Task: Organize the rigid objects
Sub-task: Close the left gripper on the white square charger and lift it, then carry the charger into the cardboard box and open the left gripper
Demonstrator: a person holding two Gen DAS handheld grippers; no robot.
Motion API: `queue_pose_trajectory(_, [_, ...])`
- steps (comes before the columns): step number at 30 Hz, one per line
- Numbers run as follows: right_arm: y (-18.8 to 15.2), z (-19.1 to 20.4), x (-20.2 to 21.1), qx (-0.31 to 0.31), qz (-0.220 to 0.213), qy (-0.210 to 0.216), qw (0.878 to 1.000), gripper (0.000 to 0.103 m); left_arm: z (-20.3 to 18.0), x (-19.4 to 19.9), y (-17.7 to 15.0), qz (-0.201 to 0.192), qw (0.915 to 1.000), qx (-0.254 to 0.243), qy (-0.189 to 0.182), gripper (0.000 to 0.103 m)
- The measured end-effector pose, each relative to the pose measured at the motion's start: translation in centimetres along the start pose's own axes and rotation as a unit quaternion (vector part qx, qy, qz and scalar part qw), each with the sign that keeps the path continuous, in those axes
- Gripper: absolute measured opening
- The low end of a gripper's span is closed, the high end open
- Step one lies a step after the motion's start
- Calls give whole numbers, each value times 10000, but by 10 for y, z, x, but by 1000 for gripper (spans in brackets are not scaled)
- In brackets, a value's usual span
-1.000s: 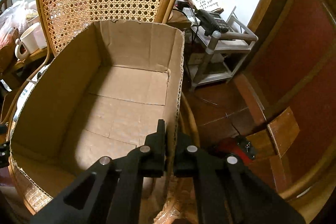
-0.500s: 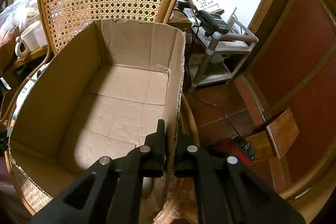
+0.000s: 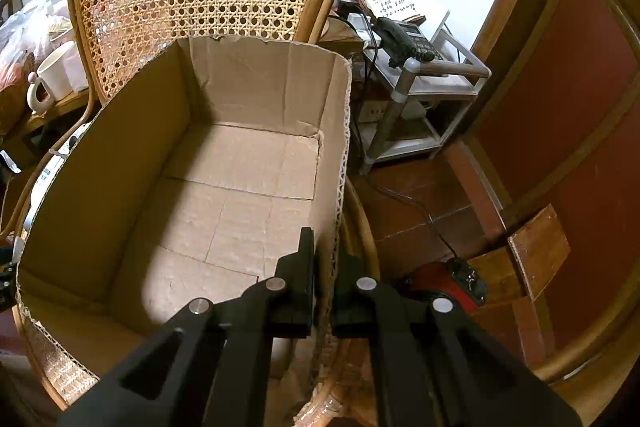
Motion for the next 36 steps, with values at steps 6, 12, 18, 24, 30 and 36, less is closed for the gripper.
queue_pose_trajectory(6, [0,1,1,56,-4,-5,10000,7,9,15,15,-312,9989,345,-102,44])
queue_pose_trajectory(12, [-1,1,0,-2,55,29,10000,7,16,45,43,-1018,9940,355,197,44])
queue_pose_trajectory(18, [-1,1,0,-30,23,16,10000,7,7,70,75,-1636,9853,450,218,44])
queue_pose_trajectory(24, [-1,2,0,29,16,-1,10000,7,-32,90,118,-2271,9738,69,46,44])
queue_pose_trajectory(30, [-1,2,1,35,14,-1,10000,7,-82,87,137,-2467,9678,-178,-479,44])
queue_pose_trajectory(36, [-1,1,1,29,21,18,10000,7,-125,85,138,-2553,9612,-223,-1021,44])
Point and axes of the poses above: each gripper's, at about its wrist camera, not at the fingertips, and x roughly against the way its jaws point, z to its left, y to its top, the point moved 6 cm from there along -x, roughly the way its jaws point, and after that the axes turned 14 degrees about -z, right-handed, at the moved point
